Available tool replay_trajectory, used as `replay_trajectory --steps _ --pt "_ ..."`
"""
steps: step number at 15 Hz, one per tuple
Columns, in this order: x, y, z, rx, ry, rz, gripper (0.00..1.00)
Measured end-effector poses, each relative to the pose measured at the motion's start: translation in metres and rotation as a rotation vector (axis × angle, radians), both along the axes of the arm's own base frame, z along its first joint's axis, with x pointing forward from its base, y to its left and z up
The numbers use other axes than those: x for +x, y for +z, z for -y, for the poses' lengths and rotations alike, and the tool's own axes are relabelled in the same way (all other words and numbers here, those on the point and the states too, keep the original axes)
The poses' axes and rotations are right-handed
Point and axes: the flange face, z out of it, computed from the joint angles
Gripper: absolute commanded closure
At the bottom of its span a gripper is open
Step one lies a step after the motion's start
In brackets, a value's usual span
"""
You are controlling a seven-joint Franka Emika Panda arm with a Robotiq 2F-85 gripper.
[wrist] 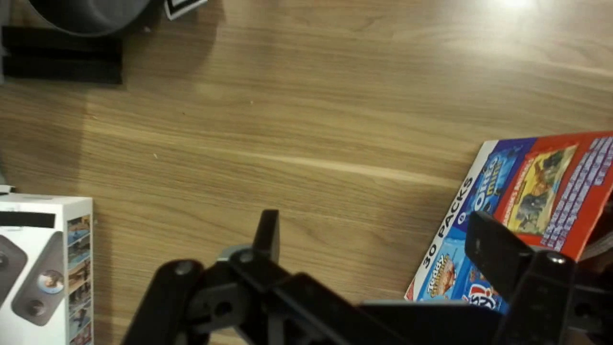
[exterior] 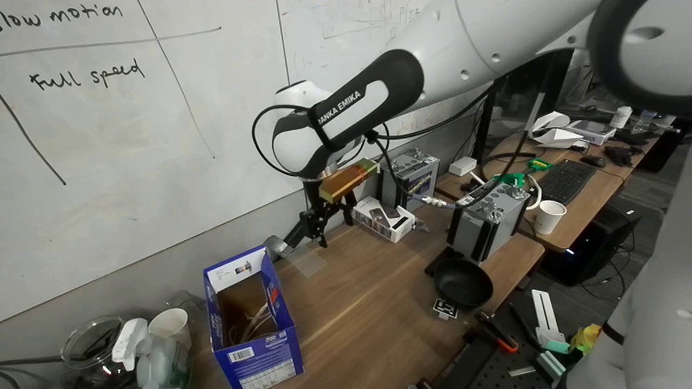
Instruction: Pick up the two white ropes from the table and put them in the box
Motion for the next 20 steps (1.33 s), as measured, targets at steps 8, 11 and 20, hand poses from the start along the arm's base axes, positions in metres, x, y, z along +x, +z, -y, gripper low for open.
replay_trajectory --steps 8,11,20 --pt "-0.114 0.088 0.025 -0.058 0.010 0.055 0.00" --pt "-0.154 0.117 0.034 -0.083 0.021 0.135 0.00" --pt "-0.250 0.166 0.069 0.057 -0.100 0.283 0.00"
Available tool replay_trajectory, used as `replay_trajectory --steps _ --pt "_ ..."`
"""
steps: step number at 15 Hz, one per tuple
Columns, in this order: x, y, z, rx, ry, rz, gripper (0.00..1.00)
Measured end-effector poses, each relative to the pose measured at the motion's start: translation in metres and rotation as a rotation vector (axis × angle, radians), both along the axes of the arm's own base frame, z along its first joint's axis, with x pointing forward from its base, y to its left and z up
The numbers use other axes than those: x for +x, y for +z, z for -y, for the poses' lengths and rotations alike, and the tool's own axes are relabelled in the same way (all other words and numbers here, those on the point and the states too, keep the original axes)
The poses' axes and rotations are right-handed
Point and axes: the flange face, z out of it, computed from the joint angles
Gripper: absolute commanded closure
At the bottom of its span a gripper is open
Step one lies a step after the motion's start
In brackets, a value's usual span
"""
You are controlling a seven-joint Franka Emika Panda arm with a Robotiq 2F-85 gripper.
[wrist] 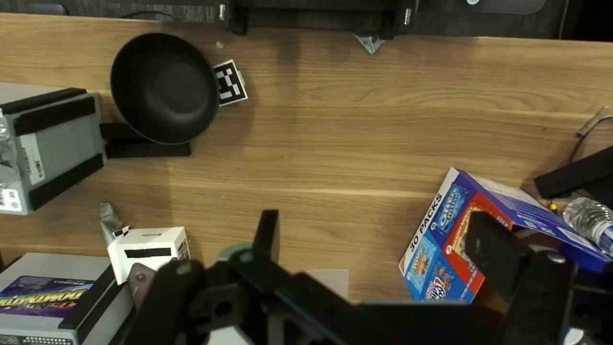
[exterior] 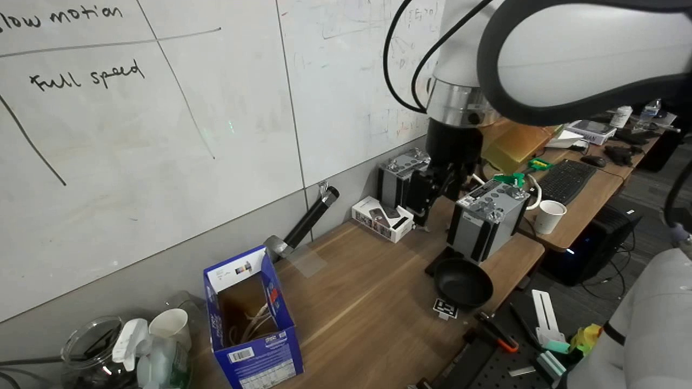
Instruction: Pick up the two white ropes from the table and put them in the box
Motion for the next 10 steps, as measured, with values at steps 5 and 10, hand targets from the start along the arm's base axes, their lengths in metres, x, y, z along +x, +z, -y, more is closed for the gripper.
replay_trajectory --steps 5,10 --pt "-0.020 0.004 0.008 0.024 -0.028 0.025 0.00" --pt "-0.025 -0.003 0.011 0.022 -0.033 0.006 0.00"
